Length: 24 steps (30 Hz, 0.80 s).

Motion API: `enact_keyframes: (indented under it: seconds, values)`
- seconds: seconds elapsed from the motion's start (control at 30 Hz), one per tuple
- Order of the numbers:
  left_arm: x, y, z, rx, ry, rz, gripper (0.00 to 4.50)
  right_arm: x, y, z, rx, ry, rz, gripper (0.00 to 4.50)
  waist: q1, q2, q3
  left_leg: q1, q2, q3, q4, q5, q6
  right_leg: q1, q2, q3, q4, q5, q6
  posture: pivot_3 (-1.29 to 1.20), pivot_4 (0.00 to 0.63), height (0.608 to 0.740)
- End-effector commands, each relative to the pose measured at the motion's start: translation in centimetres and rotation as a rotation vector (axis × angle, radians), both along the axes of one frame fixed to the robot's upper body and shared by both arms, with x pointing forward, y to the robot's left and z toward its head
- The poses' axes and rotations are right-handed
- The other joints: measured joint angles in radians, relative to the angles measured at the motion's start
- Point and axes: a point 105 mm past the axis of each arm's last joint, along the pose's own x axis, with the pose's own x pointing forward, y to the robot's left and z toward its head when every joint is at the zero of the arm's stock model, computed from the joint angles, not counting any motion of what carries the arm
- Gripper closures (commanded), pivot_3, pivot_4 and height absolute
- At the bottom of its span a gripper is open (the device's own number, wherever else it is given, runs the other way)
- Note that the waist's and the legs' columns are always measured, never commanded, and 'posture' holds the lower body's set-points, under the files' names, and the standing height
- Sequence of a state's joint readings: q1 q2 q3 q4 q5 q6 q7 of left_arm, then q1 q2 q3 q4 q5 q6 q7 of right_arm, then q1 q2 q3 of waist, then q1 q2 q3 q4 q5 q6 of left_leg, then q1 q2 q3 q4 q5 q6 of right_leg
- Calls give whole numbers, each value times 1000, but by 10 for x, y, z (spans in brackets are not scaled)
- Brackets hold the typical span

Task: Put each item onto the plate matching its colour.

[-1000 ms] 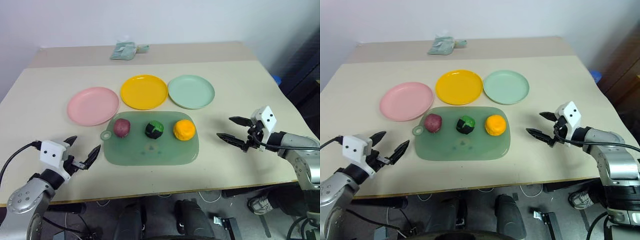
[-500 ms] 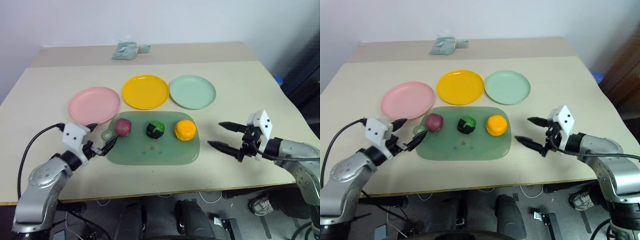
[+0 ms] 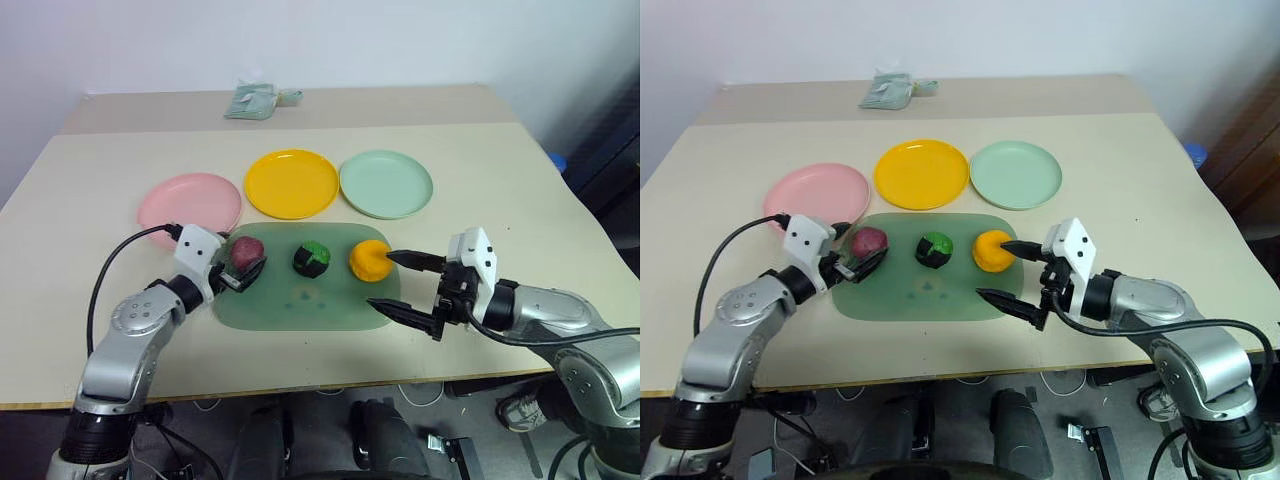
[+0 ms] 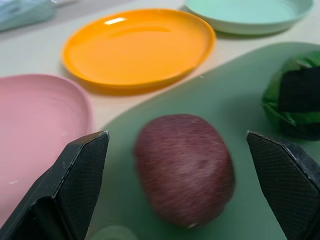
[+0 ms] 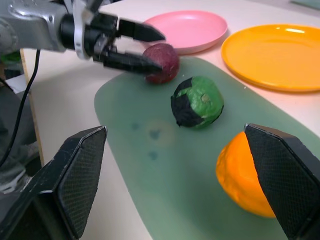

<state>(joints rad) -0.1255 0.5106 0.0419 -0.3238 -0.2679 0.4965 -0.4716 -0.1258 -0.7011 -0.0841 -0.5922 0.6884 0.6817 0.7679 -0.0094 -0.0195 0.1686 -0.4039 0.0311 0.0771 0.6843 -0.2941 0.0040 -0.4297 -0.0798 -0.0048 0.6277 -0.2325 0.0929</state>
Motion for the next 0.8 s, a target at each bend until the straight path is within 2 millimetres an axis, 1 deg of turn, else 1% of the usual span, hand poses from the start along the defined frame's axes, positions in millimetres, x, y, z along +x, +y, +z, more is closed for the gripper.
enact_keyframes:
  seconds: [0.03, 0.1, 0.2, 0.27, 0.3, 0.33, 0.37, 0.4, 0.53, 0.6, 0.67, 0.77, 0.8]
  values:
    - [3, -2, 1, 37, -1, 1, 0, 1, 1, 9, 10, -47, 3, 26, 0, 0, 0, 0, 0, 0, 0, 0, 0, 0, 0, 0, 0, 0, 0, 0, 150, 740]
    - [5, -2, -1, 47, 9, 11, 0, 1, 2, 8, 10, -47, 5, 26, -1, 0, 0, 0, 0, 0, 0, 0, 0, 0, 0, 0, 0, 0, 0, 0, 150, 740]
    - [7, -5, 1, 34, 10, 14, 0, 0, 3, 8, 12, -49, 8, 26, 0, 0, 0, 0, 0, 0, 0, 0, 0, 0, 0, 0, 0, 0, 0, 0, 150, 740]
    - [7, -4, 2, 35, 11, 15, 538, 0, 4, 8, 14, -50, 10, 0, 1, 0, 0, 0, 0, 0, 0, 0, 0, 0, 0, 0, 0, 0, 0, 0, 150, 740]
    - [7, -4, 2, 38, 10, 19, 892, 0, 4, 8, 14, -51, 11, 0, 0, 0, 0, 0, 0, 0, 0, 0, 0, 0, 0, 0, 0, 0, 0, 0, 150, 740]
    - [8, -3, 2, 38, 8, 24, 1272, 0, 4, 8, 15, -51, 11, 0, 0, 0, 0, 0, 0, 0, 0, 0, 0, 0, 0, 0, 0, 0, 0, 0, 150, 740]
    - [8, -1, 3, 38, 6, 29, 1880, 0, 4, 9, 15, -52, 12, 0, 0, 0, 0, 0, 0, 0, 0, 0, 0, 0, 0, 0, 0, 0, 0, 0, 150, 740]
    - [9, 0, 4, 38, 5, 34, 2212, 0, 4, 9, 14, -53, 12, 0, 0, 0, 0, 0, 0, 0, 0, 0, 0, 0, 0, 0, 0, 0, 0, 0, 150, 740]
    - [10, 5, 5, 31, -2, 52, 2212, 2, 4, 9, 12, -59, 11, 0, -1, 0, 0, 0, 0, 0, 0, 0, 0, 0, 0, 0, 0, 0, 0, 0, 150, 740]
    - [12, 5, 12, 2, -29, 67, 2212, 3, 4, 10, 11, -63, 10, 0, 0, 0, 0, 0, 0, 0, 0, 0, 0, 0, 0, 0, 0, 0, 0, 0, 150, 740]
    - [16, 8, 22, -36, -76, 104, 2212, 4, 4, 10, 11, -65, 11, 0, 1, 0, 0, 0, 0, 0, 0, 0, 0, 0, 0, 0, 0, 0, 0, 0, 150, 740]
    - [30, 27, 37, -41, -173, 261, 2212, 5, 5, 11, 13, -69, 13, 0, 3, 0, 0, 0, 0, 0, 0, 0, 0, 0, 0, 0, 0, 1, 3, 0, 150, 740]
    - [37, 40, 45, -58, -214, 362, 2212, 6, 7, 11, 15, -72, 16, 0, 2, 0, 0, 0, 0, 0, 0, 0, 0, 0, 0, 0, 0, 2, 3, 0, 150, 740]
